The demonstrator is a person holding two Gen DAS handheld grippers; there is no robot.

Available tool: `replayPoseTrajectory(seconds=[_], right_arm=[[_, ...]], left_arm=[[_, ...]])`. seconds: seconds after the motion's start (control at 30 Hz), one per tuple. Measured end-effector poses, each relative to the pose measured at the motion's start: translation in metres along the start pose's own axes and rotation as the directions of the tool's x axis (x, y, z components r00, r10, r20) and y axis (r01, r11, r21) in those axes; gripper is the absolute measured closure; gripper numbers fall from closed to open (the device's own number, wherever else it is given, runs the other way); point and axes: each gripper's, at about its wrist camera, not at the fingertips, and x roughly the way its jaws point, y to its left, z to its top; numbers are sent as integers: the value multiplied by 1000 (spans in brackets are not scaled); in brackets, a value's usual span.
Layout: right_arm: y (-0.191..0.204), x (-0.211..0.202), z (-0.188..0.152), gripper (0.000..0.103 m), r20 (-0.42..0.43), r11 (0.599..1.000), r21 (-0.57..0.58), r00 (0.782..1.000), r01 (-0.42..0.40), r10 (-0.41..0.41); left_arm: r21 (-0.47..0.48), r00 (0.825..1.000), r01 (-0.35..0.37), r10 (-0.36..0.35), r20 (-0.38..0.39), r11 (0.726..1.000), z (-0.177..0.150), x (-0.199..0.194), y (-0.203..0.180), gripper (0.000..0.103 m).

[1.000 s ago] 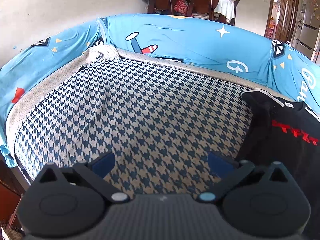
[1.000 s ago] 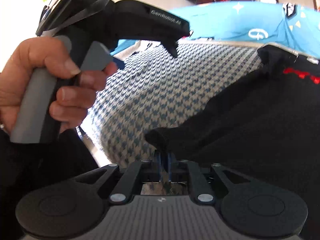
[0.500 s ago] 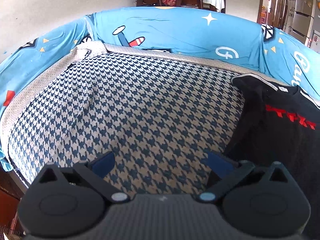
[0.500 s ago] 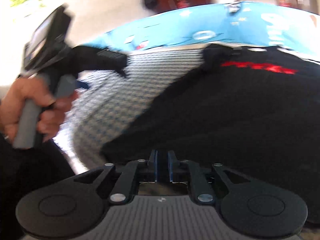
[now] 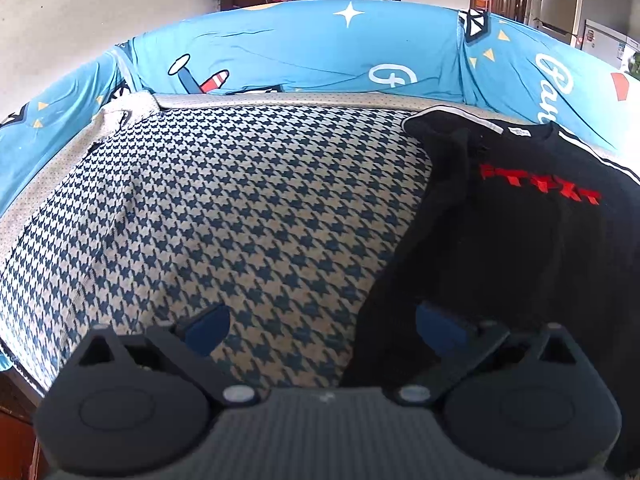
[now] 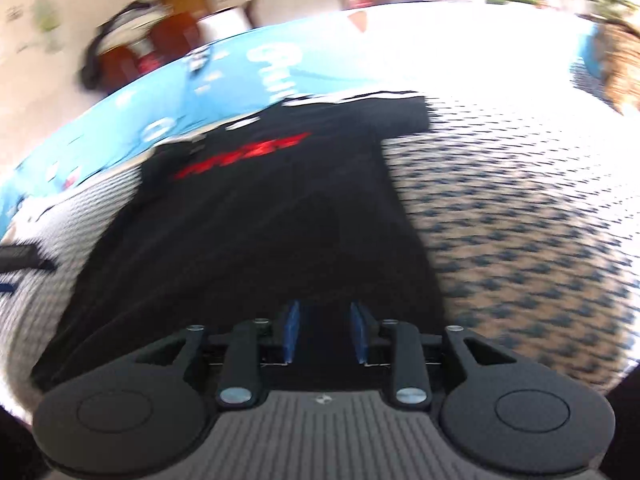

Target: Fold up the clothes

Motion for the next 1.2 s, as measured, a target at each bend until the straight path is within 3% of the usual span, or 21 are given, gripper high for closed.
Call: replayPoseTrajectory(seconds=[0.3,0.6,0.63,0.7,0.77,0.83,1.0,1.2], right_arm=[[-50,-4,3,68,-31,975,171,990,138,-135],[-59,3,-6,62,-67,970,208,991,126,-115],[-56,3,-7,63,-65,973,190,991,128,-118],[-52,3,-9,85,-60,978,158,990,134,-126],[-50,1,-10,96,-56,981,144,991,131,-124],[-49,-4,-11,97,-46,979,147,989,144,-139],[-41,-26,-6,99,6,952,117,959,281,-284],[-43,-23,-3,95,-41,929,117,936,352,-350]], left_arm=[[9,1000,4,-4,-8,1000,1,5,-8,0],[8,1000,-7,7,-13,1000,1,7,-9,0],[7,1000,-9,9,-14,1000,1,8,-8,0],[4,1000,-13,13,-17,1000,1,9,-8,0],[1,1000,-16,16,-20,1000,1,10,-7,0],[-1,1000,-19,19,-24,1000,0,11,-6,0],[-5,999,-27,26,-28,1000,0,12,-4,0],[-17,999,-28,28,-25,999,1,12,-3,0]])
